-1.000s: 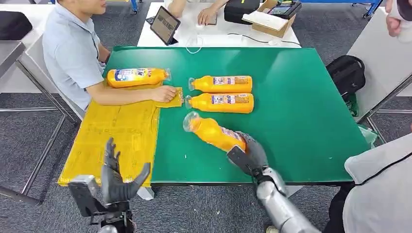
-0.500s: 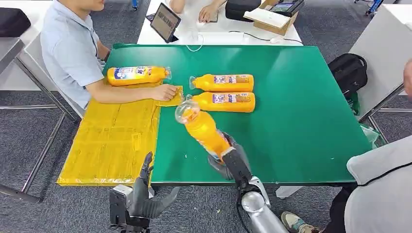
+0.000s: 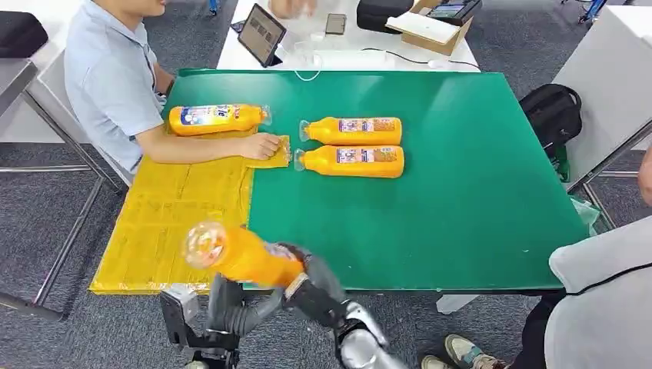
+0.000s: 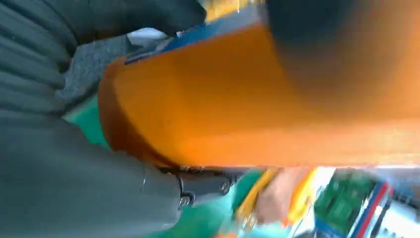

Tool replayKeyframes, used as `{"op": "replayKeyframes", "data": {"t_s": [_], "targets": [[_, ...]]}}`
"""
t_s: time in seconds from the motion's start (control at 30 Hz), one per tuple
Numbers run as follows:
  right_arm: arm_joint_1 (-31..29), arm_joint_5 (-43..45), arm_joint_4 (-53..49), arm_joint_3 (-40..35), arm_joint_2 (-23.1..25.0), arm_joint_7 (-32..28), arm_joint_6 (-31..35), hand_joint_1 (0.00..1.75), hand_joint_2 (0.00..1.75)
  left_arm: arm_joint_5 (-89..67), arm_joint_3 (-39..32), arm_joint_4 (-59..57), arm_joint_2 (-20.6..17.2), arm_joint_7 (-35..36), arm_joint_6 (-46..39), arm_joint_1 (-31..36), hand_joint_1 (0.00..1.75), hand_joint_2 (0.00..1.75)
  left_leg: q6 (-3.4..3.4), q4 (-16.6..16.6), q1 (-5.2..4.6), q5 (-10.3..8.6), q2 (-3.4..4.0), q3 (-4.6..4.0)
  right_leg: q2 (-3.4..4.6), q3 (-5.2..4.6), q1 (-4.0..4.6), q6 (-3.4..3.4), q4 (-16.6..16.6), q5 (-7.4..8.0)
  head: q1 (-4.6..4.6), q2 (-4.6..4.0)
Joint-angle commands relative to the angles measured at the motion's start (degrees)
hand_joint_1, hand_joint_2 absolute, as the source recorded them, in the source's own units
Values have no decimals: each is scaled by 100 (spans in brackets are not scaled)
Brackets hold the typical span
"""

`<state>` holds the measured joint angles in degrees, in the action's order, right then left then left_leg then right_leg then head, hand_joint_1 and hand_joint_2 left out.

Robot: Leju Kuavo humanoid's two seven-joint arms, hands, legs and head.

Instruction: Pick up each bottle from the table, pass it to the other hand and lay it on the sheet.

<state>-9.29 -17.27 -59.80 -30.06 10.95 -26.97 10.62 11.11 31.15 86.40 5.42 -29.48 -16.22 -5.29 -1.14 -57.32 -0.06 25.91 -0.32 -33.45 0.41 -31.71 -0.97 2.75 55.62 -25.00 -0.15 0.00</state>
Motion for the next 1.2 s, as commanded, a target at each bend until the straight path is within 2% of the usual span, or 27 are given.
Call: {"op": "replayKeyframes", "data": {"t_s": [0.03, 0.23, 0.27, 0.3, 0.33, 0.37, 0.73, 0.83, 0.87, 0.9, 0.93, 1.03, 1.07, 1.2], "targets": [[-412, 207, 1045, -1064, 90, -68, 41, 175, 175, 670, -16, 359, -7, 50, 464, 126, 0, 175, 4, 0, 3, 2, 3, 6, 0, 7, 4, -7, -3, 0, 2, 0], [-563, 221, 1298, -1232, 199, -146, 32, 175, 175, 657, 19, 466, -14, 5, 475, 159, 0, 175, 9, -1, 6, 2, -1, 10, -9, 11, 7, -13, -2, -4, 2, 0], [-575, 198, 1278, -1297, 190, -192, 126, 175, 175, 641, -22, 352, 34, 66, 377, 203, 61, 175, 5, 0, 3, 0, -1, 6, -8, 6, 4, -10, -3, -2, 2, 0], [-574, 183, 1253, -1321, 181, -201, 177, 175, 175, 704, -32, 303, 41, 137, 390, 216, 89, 175, 8, 0, 6, 2, -3, 11, -11, 13, 8, -13, -4, -4, 2, 0], [-573, 181, 1239, -1331, 180, -200, 181, 175, 175, 708, -41, 275, 33, 138, 391, 223, 89, 175, 6, 1, 3, 0, -6, 10, -13, 11, 5, -10, -4, -4, 0, 0], [-547, 9, 1143, -1396, 141, -171, 471, 175, 175, 843, -45, 185, 36, 303, 433, 245, 175, 175, 9, 0, 7, 3, -7, 15, -16, 19, 9, -15, -6, -6, 2, 0], [-533, -3, 1101, -1411, 127, -158, 518, 175, 175, 858, -55, 144, 32, 323, 421, 244, 175, 175, 6, 0, 4, -1, -5, 8, -13, 9, 5, -11, -4, -3, 2, 0], [-515, -178, 1040, -1422, 115, -127, 982, 175, 175, 910, -76, 99, 49, 554, 252, 255, 175, 175, 7, 1, 4, -1, -7, 10, -15, 12, 6, -12, -5, -4, 2, 0], [-517, -258, 1002, -1400, 135, -113, 1302, 159, 175, 938, -151, 39, 107, 583, 91, 278, 175, 175, 5, 1, 3, -1, -6, 6, -14, 7, 5, -9, -5, -3, 2, 0], [-516, -226, 962, -1348, 172, -110, 1466, 73, 175, 926, -212, -3, 154, 596, -71, 310, 175, 175, 7, 1, 6, 0, -7, 12, -16, 13, 8, -13, -6, -5, 0, 0], [-503, -150, 924, -1294, 200, -143, 1553, 0, 175, 938, -238, -15, 174, 589, -151, 337, 175, 175, 6, -1, 4, 0, -7, 8, -15, 9, 6, -11, -3, -5, 2, 0], [-513, 267, 898, -1280, 255, -393, 1608, 0, 175, 1171, -174, -45, 136, 706, -239, 469, 175, 175, 6, -1, 3, 0, -3, 6, -11, 7, 5, -10, -2, -3, 2, 0], [-515, 302, 907, -1287, 257, -454, 1679, 0, 0, 1137, -159, -46, 143, 623, -321, 496, 175, 175, 4, 1, 1, -2, -4, 6, -10, 6, 3, -8, -3, -2, 2, 0], [-396, 468, 827, -1060, 254, -911, 2402, 0, 0, 1232, -238, -51, 198, 596, -664, 655, 175, 175, 7, -1, 6, -1, -14, 8, -23, 12, 7, -12, -3, -6, 2, 0]]}}
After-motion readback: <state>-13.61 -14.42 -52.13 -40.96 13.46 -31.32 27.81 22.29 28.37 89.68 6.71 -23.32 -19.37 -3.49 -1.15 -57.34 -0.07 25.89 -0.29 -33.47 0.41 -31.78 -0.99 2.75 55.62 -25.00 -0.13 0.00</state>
